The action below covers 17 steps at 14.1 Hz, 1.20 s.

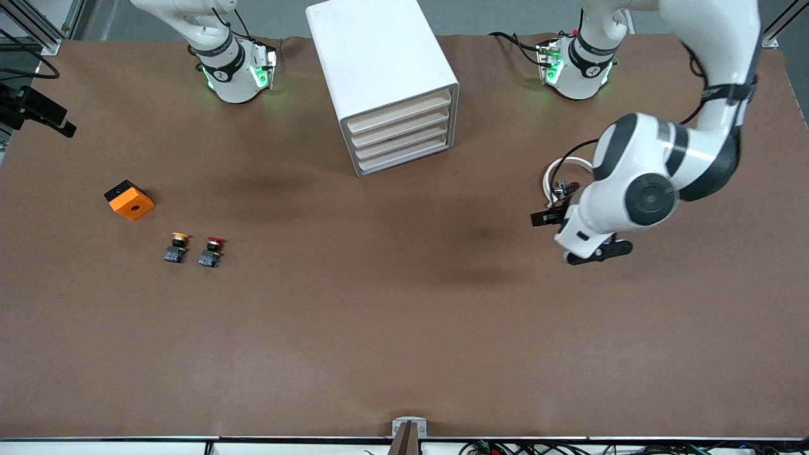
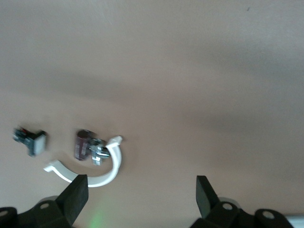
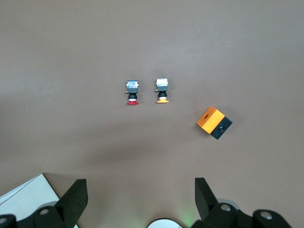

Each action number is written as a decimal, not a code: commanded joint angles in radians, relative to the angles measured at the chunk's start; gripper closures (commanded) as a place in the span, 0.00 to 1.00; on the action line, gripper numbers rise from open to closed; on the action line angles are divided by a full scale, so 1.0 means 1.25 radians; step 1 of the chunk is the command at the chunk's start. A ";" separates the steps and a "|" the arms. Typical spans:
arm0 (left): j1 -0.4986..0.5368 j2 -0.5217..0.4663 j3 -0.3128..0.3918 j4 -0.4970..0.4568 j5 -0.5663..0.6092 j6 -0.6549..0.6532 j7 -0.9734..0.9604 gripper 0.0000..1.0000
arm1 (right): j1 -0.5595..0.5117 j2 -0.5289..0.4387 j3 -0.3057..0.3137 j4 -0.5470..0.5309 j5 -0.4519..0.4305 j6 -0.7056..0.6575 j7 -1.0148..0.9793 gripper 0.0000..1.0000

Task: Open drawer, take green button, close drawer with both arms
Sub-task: 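Reach the left gripper toward the white cabinet's drawer handle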

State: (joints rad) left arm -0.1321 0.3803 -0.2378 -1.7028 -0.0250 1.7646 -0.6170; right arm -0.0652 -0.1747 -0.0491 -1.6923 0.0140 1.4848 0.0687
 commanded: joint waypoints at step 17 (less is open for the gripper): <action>-0.169 0.387 -0.017 0.210 -0.444 -0.251 -1.116 0.00 | 0.001 -0.017 0.004 -0.014 -0.003 0.012 0.001 0.00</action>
State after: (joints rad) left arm -0.3416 0.8382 -0.2575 -1.4655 -0.5364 1.5192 -1.9507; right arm -0.0651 -0.1749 -0.0479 -1.6938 0.0141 1.4909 0.0686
